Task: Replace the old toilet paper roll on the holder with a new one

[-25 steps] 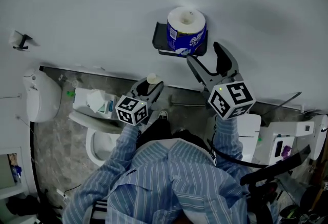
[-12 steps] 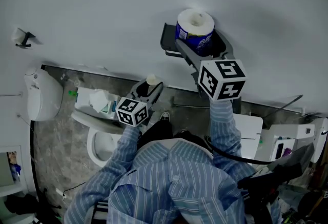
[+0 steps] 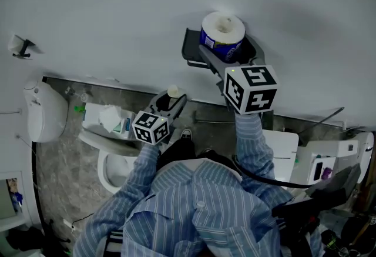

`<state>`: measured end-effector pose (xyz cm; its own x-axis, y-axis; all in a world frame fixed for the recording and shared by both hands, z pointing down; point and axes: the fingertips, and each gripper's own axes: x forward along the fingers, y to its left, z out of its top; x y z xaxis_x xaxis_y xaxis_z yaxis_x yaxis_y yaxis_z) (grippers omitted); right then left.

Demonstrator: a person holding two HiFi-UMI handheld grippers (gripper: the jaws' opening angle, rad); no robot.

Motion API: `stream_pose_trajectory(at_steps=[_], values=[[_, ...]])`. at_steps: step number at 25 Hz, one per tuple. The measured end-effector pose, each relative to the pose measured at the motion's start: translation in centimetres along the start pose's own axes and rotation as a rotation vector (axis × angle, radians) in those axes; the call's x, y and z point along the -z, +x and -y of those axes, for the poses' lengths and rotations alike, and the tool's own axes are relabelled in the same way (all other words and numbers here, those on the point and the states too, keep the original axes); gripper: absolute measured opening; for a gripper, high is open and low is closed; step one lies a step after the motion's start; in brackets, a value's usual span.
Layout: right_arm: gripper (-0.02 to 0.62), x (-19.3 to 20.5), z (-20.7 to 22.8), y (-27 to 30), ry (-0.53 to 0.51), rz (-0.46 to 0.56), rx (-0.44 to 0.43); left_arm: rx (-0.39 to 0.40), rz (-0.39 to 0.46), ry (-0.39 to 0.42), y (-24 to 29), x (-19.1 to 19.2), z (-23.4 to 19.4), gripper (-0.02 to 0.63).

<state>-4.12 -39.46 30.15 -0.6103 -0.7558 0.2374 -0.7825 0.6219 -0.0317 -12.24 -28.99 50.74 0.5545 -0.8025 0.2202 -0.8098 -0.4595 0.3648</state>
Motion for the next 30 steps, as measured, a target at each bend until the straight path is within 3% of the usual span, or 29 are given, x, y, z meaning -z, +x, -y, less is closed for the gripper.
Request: stream_pose_trajectory(at_steps=[10, 24, 30], values=[[0.442, -0.1, 0.1, -0.3, 0.012, 0.046, 0.014, 0.043, 0.001, 0.008, 0.4, -0.5, 0.5, 0.183], [0.440, -0.1, 1.8, -4.0, 0.189, 0.141, -0.018, 0.052, 0.001, 0.002, 0.7, -0.6, 0.9, 0.183], [0.439, -0.6, 3.0, -6.9, 0.371, 0.237, -0.084, 0.075, -0.008, 0.007, 1.5, -0.3, 1.9, 0.184]])
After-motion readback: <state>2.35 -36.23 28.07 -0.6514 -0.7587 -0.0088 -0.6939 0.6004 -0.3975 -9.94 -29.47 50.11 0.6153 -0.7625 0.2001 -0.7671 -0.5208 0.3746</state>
